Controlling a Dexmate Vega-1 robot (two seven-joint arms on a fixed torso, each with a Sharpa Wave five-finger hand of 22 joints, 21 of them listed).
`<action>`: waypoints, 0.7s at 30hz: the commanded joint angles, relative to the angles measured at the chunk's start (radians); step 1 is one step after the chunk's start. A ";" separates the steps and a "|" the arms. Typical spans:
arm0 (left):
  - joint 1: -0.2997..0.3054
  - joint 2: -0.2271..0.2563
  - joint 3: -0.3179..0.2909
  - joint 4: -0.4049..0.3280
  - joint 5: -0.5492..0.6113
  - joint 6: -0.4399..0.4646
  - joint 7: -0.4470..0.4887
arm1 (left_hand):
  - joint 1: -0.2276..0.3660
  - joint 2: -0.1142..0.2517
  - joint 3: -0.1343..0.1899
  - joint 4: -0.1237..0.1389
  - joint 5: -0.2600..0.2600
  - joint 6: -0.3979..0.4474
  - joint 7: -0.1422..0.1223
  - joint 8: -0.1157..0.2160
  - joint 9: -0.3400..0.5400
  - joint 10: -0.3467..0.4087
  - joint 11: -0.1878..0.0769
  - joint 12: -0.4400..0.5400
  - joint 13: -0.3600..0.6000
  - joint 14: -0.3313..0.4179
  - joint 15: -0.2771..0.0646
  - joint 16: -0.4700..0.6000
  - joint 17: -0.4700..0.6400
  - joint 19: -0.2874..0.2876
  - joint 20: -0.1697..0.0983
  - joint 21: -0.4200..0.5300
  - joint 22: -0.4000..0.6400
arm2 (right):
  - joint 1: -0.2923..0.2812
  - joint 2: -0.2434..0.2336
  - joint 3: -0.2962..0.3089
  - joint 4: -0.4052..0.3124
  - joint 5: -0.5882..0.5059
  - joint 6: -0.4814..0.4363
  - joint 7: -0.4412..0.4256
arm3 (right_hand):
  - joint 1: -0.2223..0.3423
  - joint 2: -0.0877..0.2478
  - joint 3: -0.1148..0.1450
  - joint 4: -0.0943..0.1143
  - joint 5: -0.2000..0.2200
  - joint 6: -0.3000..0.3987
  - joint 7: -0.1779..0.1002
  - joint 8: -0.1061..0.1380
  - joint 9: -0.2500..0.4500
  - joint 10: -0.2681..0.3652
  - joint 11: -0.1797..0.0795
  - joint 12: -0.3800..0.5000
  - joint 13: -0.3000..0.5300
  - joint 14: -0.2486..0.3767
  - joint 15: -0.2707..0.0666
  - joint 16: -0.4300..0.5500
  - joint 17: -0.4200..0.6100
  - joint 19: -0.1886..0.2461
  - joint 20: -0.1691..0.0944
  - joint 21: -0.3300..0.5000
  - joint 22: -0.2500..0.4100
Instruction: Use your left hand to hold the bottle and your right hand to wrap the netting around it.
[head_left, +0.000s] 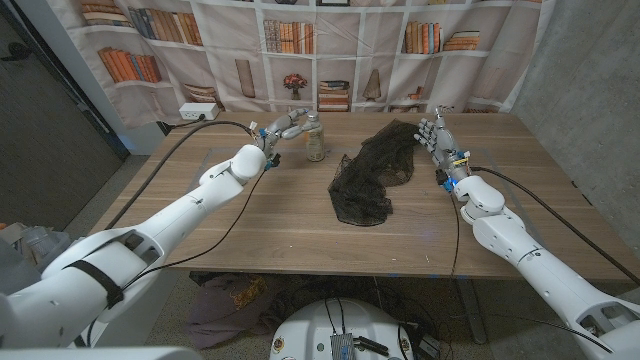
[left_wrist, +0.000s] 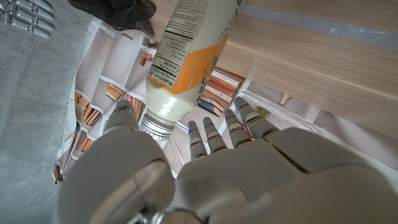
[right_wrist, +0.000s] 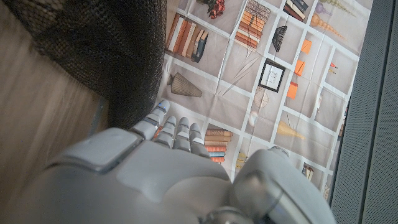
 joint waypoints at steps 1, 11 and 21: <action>-0.022 -0.019 0.017 0.036 -0.001 -0.024 -0.013 | 0.010 0.006 0.004 -0.001 0.001 0.016 0.011 0.005 0.003 0.018 -0.005 -0.001 0.001 0.004 -0.082 0.004 -0.003 0.006 -0.013 -0.004 0.001 | -0.011 -0.008 0.009 -0.009 0.004 0.007 0.002 | 0.011 0.004 0.001 -0.004 0.001 0.002 0.000 0.005 0.005 0.005 -0.001 0.005 0.001 0.005 0.005 -0.003 0.004 -0.009 0.001 -0.005 0.001; -0.059 -0.058 0.034 0.123 -0.009 -0.055 -0.024 | 0.017 0.012 0.006 -0.003 0.000 0.028 0.015 0.008 0.001 0.050 -0.011 0.005 -0.002 0.008 -0.089 0.005 -0.010 0.010 -0.023 -0.010 -0.001 | -0.025 -0.019 0.019 -0.026 0.010 0.000 -0.006 | 0.011 0.004 0.001 -0.004 0.001 0.001 -0.001 0.005 0.005 0.005 -0.002 0.005 0.001 0.005 0.004 -0.003 0.004 -0.011 -0.002 -0.007 0.001; -0.086 -0.081 0.050 0.182 -0.015 -0.079 -0.038 | 0.019 0.014 0.005 -0.003 -0.001 0.041 0.015 0.012 0.000 0.071 -0.011 0.008 -0.003 0.017 -0.092 0.009 -0.014 0.013 -0.023 -0.015 -0.002 | -0.040 -0.027 0.028 -0.037 0.013 -0.001 -0.016 | 0.011 0.005 0.001 -0.005 0.000 0.002 -0.001 0.005 0.005 0.005 -0.001 0.005 0.001 0.005 0.005 -0.004 0.004 -0.013 0.000 -0.008 0.001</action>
